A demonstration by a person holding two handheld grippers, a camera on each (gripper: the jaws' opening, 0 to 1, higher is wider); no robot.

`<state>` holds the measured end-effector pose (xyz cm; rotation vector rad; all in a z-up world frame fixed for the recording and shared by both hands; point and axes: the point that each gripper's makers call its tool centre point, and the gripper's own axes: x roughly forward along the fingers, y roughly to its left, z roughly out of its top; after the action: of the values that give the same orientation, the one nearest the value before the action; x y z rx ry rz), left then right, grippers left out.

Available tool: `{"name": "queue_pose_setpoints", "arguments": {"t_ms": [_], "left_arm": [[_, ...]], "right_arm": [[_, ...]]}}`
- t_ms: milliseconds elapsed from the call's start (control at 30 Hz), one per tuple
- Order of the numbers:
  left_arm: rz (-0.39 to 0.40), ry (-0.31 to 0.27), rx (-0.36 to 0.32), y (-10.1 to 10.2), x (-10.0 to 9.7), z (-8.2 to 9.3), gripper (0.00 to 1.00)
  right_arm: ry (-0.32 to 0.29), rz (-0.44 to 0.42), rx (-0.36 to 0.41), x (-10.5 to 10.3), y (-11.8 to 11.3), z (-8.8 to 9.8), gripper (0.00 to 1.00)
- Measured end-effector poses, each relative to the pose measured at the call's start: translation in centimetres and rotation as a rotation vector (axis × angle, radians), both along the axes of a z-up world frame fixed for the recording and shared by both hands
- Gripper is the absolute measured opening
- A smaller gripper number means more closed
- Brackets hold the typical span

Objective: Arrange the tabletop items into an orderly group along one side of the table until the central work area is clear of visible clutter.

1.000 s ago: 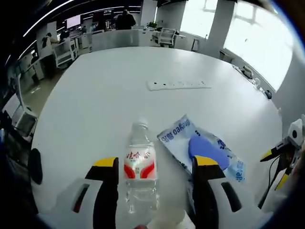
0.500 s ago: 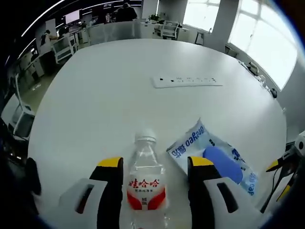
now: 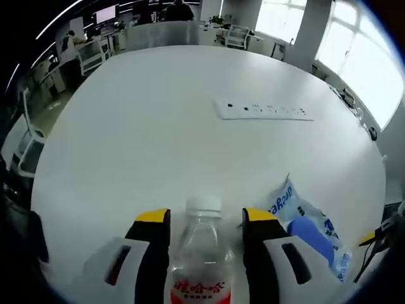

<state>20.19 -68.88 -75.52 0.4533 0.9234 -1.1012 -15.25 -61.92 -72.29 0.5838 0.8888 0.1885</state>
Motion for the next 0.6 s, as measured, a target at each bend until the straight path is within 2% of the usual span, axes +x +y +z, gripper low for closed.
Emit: {"name": "queue_pose_setpoints", "arguments": {"t_ms": [200,367,467,567,600], "left_arm": [[0.008,0.008,0.037,0.5,0.2,-1.2,0.41],[0.029,0.012,0.019,0.3,0.6,-1.3,0.38],[0.027,0.012,-0.006,-0.3,0.6,-1.2,0.31],[-0.021,-0.055,-0.006,-0.5,0.8,-0.9,0.23],[-0.012,-0.048,0.003,-0.5,0.5,-0.8,0.23]], "right_arm": [[0.004,-0.01,0.01,0.1,0.0,0.0,0.72],[0.003,-0.014,0.015,0.3,-0.2,0.0,0.7],[0.007,-0.01,0.016,0.3,-0.2,-0.2,0.69],[0.007,-0.013,0.018,0.4,-0.3,-0.2,0.68],[0.006,-0.013,0.017,0.4,-0.3,-0.2,0.68]]}}
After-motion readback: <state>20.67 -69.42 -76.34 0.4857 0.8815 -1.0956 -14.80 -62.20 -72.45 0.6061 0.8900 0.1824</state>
